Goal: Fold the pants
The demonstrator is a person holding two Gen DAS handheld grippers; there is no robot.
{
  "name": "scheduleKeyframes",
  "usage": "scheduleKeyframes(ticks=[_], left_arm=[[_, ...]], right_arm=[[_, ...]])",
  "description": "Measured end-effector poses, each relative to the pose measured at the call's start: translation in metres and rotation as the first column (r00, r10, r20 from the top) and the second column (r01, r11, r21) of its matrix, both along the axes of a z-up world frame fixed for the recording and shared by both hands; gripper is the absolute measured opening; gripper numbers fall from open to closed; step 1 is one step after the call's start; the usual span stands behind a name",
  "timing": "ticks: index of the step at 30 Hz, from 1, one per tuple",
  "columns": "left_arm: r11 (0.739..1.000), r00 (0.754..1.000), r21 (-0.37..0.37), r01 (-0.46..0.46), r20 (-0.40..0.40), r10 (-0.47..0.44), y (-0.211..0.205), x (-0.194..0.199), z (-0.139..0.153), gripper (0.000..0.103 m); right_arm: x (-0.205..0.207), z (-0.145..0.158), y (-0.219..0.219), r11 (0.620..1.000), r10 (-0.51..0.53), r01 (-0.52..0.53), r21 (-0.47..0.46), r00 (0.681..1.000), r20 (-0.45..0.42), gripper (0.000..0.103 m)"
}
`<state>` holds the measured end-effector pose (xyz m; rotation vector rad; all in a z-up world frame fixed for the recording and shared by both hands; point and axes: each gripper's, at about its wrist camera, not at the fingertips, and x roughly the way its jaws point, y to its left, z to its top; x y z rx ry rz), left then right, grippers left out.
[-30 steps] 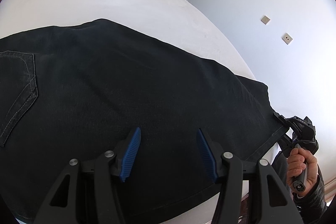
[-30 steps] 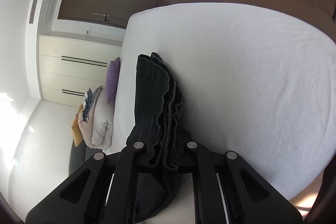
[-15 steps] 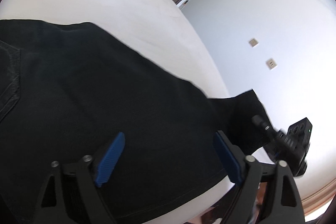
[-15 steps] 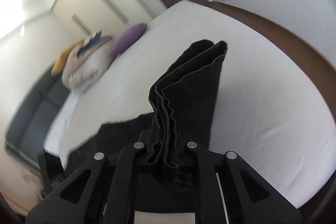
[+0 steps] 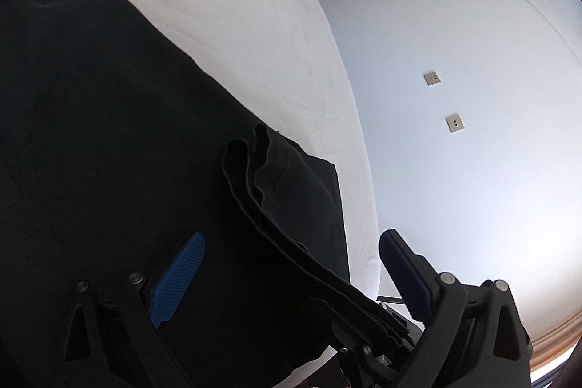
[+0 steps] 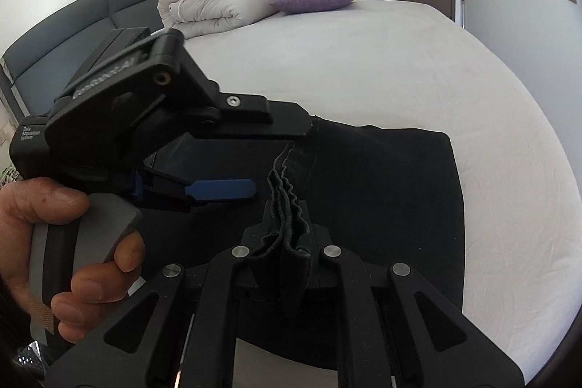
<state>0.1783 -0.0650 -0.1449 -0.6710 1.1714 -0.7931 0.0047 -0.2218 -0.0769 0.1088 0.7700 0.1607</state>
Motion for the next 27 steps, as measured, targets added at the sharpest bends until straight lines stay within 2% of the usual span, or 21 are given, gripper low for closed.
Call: scheduleKeyframes(ticks=[3, 5, 6, 8, 9, 10, 11, 14, 17, 19, 23, 27], left_arm=[[0.999, 1.0, 0.035, 0.018, -0.023, -0.017, -0.008, 0.006, -0.005, 0.081], [0.998, 0.999, 0.052, 0.031, -0.03, -0.03, -0.012, 0.008, -0.005, 0.063], [0.998, 0.999, 0.057, 0.037, -0.032, -0.035, -0.014, 0.009, -0.005, 0.057], [0.996, 0.999, 0.077, 0.043, -0.035, -0.04, -0.015, 0.011, -0.005, 0.029], [0.996, 0.999, 0.085, 0.039, -0.034, -0.036, -0.014, 0.011, -0.005, 0.023], [0.995, 0.999, 0.092, 0.036, -0.033, -0.034, -0.012, 0.011, -0.005, 0.012], [0.995, 0.999, 0.093, 0.035, -0.029, -0.033, -0.011, 0.013, -0.004, 0.009], [0.993, 0.999, 0.11, 0.04, -0.001, -0.04, -0.004, 0.012, 0.002, 0.008], [0.986, 0.998, 0.159, 0.049, 0.037, -0.056, 0.004, 0.016, 0.012, 0.008], [0.981, 0.996, 0.186, 0.052, 0.059, -0.064, 0.012, 0.004, 0.011, 0.008], [0.967, 0.994, 0.249, 0.045, 0.089, -0.069, 0.038, 0.013, 0.021, 0.008], [0.95, 0.994, 0.311, 0.034, 0.086, -0.064, 0.062, 0.022, 0.019, 0.008]], right_arm=[[-0.001, -0.003, 0.003, 1.0, 0.007, -0.007, -0.02, 1.0, 0.002, 0.009], [-0.005, -0.003, 0.007, 0.999, 0.018, -0.018, -0.035, 1.0, 0.005, 0.009], [0.002, -0.002, 0.009, 0.999, 0.025, -0.025, -0.046, 1.0, 0.008, 0.009], [0.011, 0.0, 0.011, 0.997, 0.043, -0.042, -0.069, 0.999, 0.012, 0.009], [0.01, 0.001, 0.016, 0.996, 0.051, -0.049, -0.078, 0.999, 0.014, 0.009], [0.009, 0.001, 0.02, 0.995, 0.057, -0.056, -0.084, 0.998, 0.016, 0.009], [0.008, 0.002, 0.023, 0.994, 0.064, -0.063, -0.086, 0.998, 0.015, 0.009], [0.008, 0.005, 0.034, 0.992, 0.088, -0.087, -0.091, 0.996, 0.016, 0.009], [0.01, 0.008, 0.05, 0.988, 0.13, -0.128, -0.09, 0.991, 0.011, 0.009], [0.017, 0.012, 0.06, 0.985, 0.157, -0.156, -0.07, 0.988, 0.002, 0.009], [0.035, 0.018, 0.088, 0.976, 0.218, -0.218, -0.009, 0.976, -0.017, 0.009], [0.054, 0.011, 0.116, 0.965, 0.258, -0.255, 0.058, 0.964, -0.056, 0.009]])
